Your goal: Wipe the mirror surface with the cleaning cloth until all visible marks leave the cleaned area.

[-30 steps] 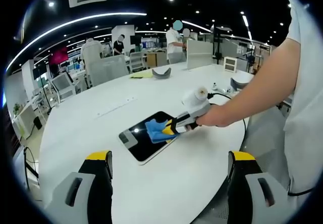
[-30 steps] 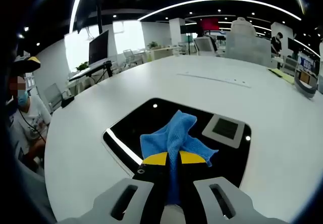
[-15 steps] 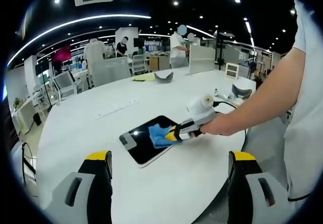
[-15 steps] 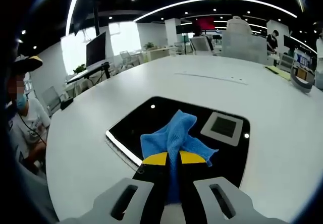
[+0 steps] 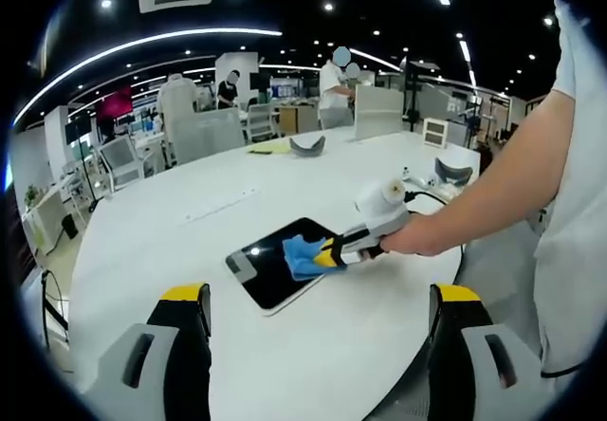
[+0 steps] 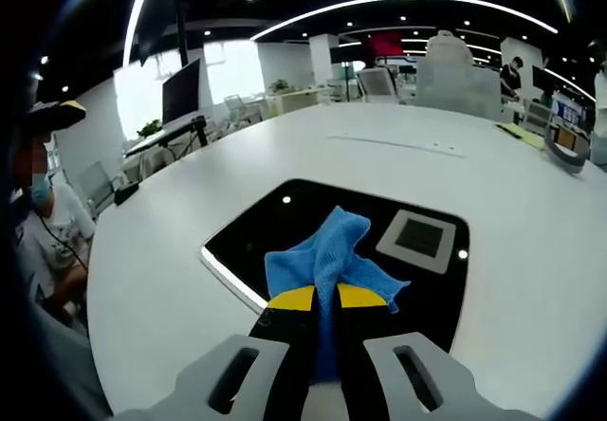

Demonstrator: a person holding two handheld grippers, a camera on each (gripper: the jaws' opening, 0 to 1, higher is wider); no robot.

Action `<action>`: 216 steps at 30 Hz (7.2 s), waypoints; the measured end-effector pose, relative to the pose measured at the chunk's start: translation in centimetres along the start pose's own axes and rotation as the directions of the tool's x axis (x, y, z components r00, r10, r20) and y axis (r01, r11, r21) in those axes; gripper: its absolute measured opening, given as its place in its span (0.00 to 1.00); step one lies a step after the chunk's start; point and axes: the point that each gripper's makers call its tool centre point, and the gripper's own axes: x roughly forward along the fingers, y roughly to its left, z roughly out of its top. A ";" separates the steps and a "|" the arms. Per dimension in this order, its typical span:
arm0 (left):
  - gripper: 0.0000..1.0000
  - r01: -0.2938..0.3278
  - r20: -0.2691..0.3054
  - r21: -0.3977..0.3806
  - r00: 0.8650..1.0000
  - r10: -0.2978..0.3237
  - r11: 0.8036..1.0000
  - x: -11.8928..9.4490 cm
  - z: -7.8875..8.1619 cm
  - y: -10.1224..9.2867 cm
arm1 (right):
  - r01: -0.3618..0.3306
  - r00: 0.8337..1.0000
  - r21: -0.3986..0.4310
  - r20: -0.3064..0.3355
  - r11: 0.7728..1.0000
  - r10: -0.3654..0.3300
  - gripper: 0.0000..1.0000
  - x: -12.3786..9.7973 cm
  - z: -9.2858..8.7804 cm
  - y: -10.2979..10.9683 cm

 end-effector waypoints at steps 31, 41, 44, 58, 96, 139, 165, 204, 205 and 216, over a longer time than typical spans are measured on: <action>0.95 0.026 0.038 -0.015 0.999 -0.026 1.000 -1.3 0.1 1.3 | 0.058 0.998 0.047 -0.013 0.997 -0.057 0.02 -0.3 -0.3 0.9; 0.95 0.047 0.045 0.002 0.998 -0.047 0.999 -1.5 0.1 1.8 | 0.077 0.997 0.071 -0.008 0.994 -0.077 0.02 -0.2 -0.3 1.6; 0.95 0.045 0.047 0.001 0.998 -0.045 0.999 -1.7 0.0 2.0 | 0.073 0.997 0.074 -0.008 0.995 -0.073 0.02 -0.1 -0.3 2.2; 0.95 0.046 0.047 0.009 0.998 -0.047 0.999 -3.2 -0.9 3.2 | 0.067 0.998 0.070 -0.027 0.995 -0.065 0.02 0.9 0.1 4.2; 0.96 0.082 0.081 0.000 0.993 -0.081 0.997 -2.3 -0.6 4.8 | 0.167 0.985 0.185 -0.068 0.968 -0.157 0.01 2.8 1.4 3.1; 0.95 0.078 0.071 -0.043 0.995 -0.074 0.996 -0.9 -1.9 7.0 | 0.209 0.976 0.164 -0.095 0.964 -0.196 0.01 6.5 4.3 -0.9; 0.95 0.077 0.056 -0.043 0.996 -0.075 0.996 -0.7 -2.3 7.5 | 0.205 0.976 0.161 -0.107 0.965 -0.189 0.01 7.3 5.0 -2.0; 0.96 0.084 0.055 -0.036 0.995 -0.082 0.996 -0.3 -1.8 7.0 | 0.195 0.979 0.160 -0.099 0.968 -0.181 0.01 7.4 5.0 -2.1; 0.96 0.083 0.057 -0.036 0.995 -0.081 0.996 -0.3 -1.8 7.1 | 0.194 0.979 0.154 -0.101 0.969 -0.180 0.01 7.4 5.0 -2.1; 0.96 0.088 0.062 -0.031 0.994 -0.086 0.996 -0.3 -1.5 6.9 | 0.190 0.979 0.144 -0.103 0.971 -0.176 0.01 7.8 5.3 -2.5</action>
